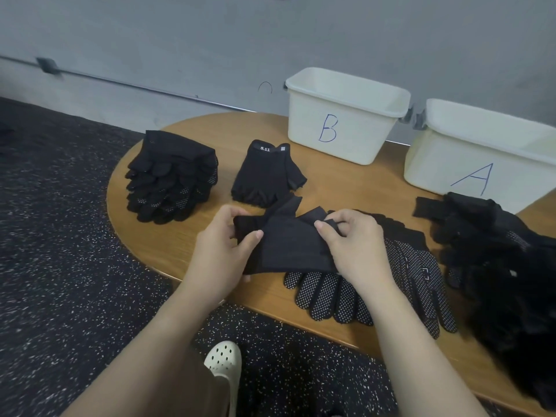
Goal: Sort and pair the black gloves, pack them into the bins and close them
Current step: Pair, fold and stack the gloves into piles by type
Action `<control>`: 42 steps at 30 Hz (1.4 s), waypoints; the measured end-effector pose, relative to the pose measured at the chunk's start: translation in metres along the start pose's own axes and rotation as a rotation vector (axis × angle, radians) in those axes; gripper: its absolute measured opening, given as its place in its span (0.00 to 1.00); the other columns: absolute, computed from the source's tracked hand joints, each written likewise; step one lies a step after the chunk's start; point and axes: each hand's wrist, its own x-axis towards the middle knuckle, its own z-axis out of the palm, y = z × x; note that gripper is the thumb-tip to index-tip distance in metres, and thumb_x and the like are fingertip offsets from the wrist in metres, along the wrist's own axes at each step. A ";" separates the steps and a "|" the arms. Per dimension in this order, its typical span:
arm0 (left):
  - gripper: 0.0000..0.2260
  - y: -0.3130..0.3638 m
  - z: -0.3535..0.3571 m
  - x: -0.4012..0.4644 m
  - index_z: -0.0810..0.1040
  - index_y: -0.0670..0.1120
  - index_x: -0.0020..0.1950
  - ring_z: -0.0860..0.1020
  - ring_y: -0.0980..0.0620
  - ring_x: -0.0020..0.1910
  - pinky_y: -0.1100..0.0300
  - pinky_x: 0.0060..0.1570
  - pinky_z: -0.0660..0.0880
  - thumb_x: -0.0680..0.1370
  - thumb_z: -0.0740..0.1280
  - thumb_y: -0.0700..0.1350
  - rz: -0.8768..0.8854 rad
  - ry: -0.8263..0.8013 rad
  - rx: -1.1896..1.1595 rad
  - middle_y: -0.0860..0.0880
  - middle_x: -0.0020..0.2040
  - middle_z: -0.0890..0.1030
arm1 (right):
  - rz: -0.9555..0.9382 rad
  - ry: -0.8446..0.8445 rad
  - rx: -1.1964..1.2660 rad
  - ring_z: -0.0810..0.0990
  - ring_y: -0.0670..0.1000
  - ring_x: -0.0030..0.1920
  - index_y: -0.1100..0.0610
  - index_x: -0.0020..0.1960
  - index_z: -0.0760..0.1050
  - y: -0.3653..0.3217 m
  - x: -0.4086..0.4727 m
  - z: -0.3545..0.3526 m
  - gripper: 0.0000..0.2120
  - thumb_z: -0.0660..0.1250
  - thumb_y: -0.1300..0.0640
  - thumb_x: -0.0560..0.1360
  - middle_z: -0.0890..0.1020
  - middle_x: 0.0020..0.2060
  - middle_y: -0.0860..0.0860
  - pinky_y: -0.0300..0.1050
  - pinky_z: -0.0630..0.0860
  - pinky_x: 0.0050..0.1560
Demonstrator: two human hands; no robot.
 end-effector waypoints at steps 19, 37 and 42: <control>0.16 -0.009 -0.004 -0.001 0.78 0.47 0.70 0.72 0.46 0.68 0.48 0.65 0.71 0.83 0.65 0.48 0.497 0.014 0.753 0.50 0.71 0.76 | -0.455 0.078 -0.565 0.76 0.52 0.60 0.54 0.61 0.80 -0.021 -0.037 0.019 0.12 0.67 0.51 0.80 0.79 0.58 0.49 0.52 0.74 0.61; 0.24 -0.023 0.005 -0.005 0.49 0.58 0.85 0.45 0.48 0.84 0.47 0.81 0.41 0.87 0.45 0.56 0.309 -0.229 0.960 0.52 0.85 0.50 | -0.276 -0.394 -0.867 0.37 0.44 0.82 0.48 0.84 0.45 -0.001 -0.054 0.020 0.38 0.36 0.29 0.80 0.43 0.83 0.45 0.48 0.34 0.80; 0.27 -0.004 0.022 -0.013 0.60 0.52 0.83 0.53 0.43 0.83 0.43 0.81 0.45 0.85 0.54 0.60 0.230 -0.067 0.937 0.46 0.83 0.60 | -0.182 -0.425 -0.747 0.41 0.43 0.82 0.45 0.84 0.49 -0.018 -0.058 -0.014 0.39 0.38 0.27 0.79 0.47 0.84 0.44 0.44 0.34 0.79</control>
